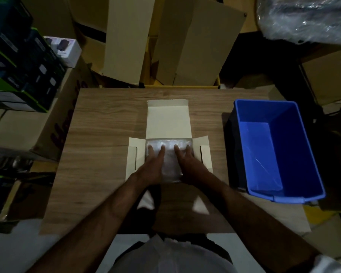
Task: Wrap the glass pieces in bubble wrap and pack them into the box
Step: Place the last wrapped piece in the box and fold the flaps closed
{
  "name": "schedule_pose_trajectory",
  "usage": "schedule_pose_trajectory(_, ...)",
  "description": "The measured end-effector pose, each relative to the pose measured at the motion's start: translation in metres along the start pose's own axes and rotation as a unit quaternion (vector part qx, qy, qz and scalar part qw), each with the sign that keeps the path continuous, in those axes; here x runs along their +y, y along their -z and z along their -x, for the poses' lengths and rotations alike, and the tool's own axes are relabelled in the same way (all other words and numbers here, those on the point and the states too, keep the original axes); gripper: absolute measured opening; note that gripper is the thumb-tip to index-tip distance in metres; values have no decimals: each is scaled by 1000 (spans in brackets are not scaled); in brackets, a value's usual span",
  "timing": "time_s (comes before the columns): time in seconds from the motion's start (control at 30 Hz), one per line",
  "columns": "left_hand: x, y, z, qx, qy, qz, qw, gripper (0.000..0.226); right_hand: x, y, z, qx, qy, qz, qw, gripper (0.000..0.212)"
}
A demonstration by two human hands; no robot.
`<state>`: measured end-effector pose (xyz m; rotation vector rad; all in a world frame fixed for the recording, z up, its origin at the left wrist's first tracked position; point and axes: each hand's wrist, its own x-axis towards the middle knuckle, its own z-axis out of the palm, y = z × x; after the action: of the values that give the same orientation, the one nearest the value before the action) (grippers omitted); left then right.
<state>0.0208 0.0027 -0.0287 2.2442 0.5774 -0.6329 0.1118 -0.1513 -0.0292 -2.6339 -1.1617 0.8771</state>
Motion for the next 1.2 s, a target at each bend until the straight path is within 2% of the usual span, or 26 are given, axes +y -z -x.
schedule_pose_trajectory(0.07, -5, 4, 7, -3, -34, -44, 998, 101, 5, 1, 6, 26, 8, -10, 1000, 110)
schedule_pose_trajectory(0.2, -8, -3, 24, 113, -105, -127, 980, 81, 5, 1, 18, 164, 14, -18, 986, 79)
schedule_pose_trajectory(0.3, -7, -3, 28, 162, -143, -199, 956, 75, 4, -1, 30, 232, 26, -30, 972, 76)
schedule_pose_trajectory(0.37, -7, -3, 28, 194, -150, -204, 948, 71, 4, -3, 38, 257, 14, -36, 966, 77)
schedule_pose_trajectory(0.43, -9, 0, 32, 223, -140, -199, 944, 68, 5, -4, 42, 264, -29, -38, 963, 73)
schedule_pose_trajectory(0.57, -22, 2, 30, 244, -55, -178, 952, 61, 5, -6, 46, 241, -115, -65, 962, 65)
schedule_pose_trajectory(0.67, -29, 8, 33, 254, 10, -121, 960, 61, 2, -5, 48, 237, -118, -124, 956, 58)
schedule_pose_trajectory(0.73, -28, 12, 36, 259, 19, -60, 964, 58, 1, -4, 48, 256, -85, -124, 955, 59)
schedule_pose_trajectory(0.83, -18, 12, 39, 266, -13, 0, 964, 61, -7, -6, 47, 288, -31, -142, 946, 59)
schedule_pose_trajectory(0.9, -7, 8, 41, 290, -61, 3, 955, 66, -14, -11, 44, 301, -22, -153, 941, 58)
schedule_pose_trajectory(0.97, 2, -7, 40, 300, -113, -23, 947, 68, -20, -15, 41, 287, -30, -125, 949, 59)
schedule_pose_trajectory(1.07, 10, -22, 37, 279, -92, -40, 955, 63, -24, -19, 39, 273, -13, -90, 958, 57)
schedule_pose_trajectory(1.2, -5, -34, 31, 298, -167, -117, 933, 56, -22, -20, 38, 224, 14, -46, 973, 79)
